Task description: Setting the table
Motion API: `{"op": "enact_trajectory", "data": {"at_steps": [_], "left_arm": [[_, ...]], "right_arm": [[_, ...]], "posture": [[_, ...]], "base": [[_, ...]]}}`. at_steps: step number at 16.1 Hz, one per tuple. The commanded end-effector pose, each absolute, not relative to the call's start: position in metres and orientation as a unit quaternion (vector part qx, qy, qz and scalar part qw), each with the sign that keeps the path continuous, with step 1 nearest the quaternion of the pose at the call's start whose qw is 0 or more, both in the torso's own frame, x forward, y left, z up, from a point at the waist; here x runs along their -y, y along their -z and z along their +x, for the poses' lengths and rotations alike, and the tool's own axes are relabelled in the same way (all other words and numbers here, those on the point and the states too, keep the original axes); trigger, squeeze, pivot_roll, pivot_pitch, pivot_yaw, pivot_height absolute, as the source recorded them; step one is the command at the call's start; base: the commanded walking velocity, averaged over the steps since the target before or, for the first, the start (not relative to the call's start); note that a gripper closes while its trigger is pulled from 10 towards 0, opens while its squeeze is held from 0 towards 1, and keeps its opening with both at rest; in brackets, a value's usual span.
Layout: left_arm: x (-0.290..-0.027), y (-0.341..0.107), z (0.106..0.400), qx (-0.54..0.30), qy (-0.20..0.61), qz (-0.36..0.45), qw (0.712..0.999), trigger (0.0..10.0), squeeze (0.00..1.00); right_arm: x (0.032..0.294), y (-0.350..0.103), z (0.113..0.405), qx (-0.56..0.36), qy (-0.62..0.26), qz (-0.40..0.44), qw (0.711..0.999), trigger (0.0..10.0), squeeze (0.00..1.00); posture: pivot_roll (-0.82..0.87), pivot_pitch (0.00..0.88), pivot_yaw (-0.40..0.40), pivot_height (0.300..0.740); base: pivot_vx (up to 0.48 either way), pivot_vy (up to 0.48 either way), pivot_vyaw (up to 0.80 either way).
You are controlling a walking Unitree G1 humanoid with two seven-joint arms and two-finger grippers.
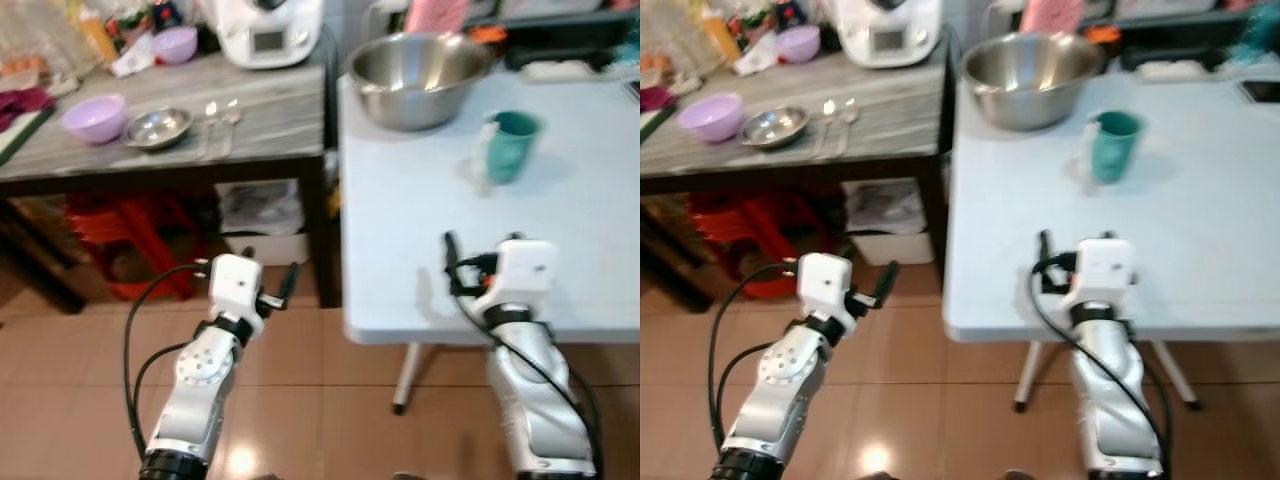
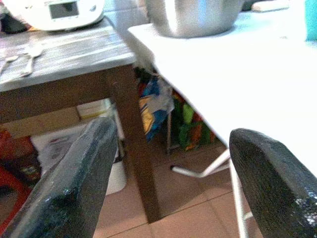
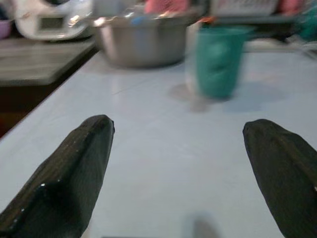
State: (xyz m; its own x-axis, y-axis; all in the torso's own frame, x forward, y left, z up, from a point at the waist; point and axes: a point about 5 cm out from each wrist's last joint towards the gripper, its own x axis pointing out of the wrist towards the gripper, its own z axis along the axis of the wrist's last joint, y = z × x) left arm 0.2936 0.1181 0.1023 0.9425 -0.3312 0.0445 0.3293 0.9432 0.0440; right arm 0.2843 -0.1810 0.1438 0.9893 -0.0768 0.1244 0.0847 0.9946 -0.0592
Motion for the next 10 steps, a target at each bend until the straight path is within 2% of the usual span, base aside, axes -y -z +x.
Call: {"op": "enact_trajectory", "data": {"at_steps": [1, 5, 10], "left_arm": [[-0.1297, -0.1018, 0.2933, 0.022, 0.154, 0.026, 0.987, 10.0, 0.0], [-0.1294, -0.1013, 0.2929, 0.02, 0.154, 0.025, 0.988, 10.0, 0.0], [-0.1273, -0.1053, 0.2915, 0.029, 0.175, 0.002, 0.984, 10.0, 0.0]], "right_arm": [[0.1705, -0.1459, 0.2849, 0.068, 0.023, -0.027, 0.997, 10.0, 0.0], [0.1712, -0.1463, 0.2863, 0.069, 0.024, -0.028, 0.997, 10.0, 0.0], [0.1699, -0.1468, 0.2866, 0.072, 0.026, -0.025, 0.997, 10.0, 0.0]], "posture": [[-0.13, 0.123, 0.105, 0.74], [-0.12, 0.124, 0.106, 0.74], [-0.12, 0.128, 0.114, 0.74]], "base": [[0.0, -0.315, 0.0], [0.0, -0.303, 0.0], [0.0, 0.0, 0.0]]}}
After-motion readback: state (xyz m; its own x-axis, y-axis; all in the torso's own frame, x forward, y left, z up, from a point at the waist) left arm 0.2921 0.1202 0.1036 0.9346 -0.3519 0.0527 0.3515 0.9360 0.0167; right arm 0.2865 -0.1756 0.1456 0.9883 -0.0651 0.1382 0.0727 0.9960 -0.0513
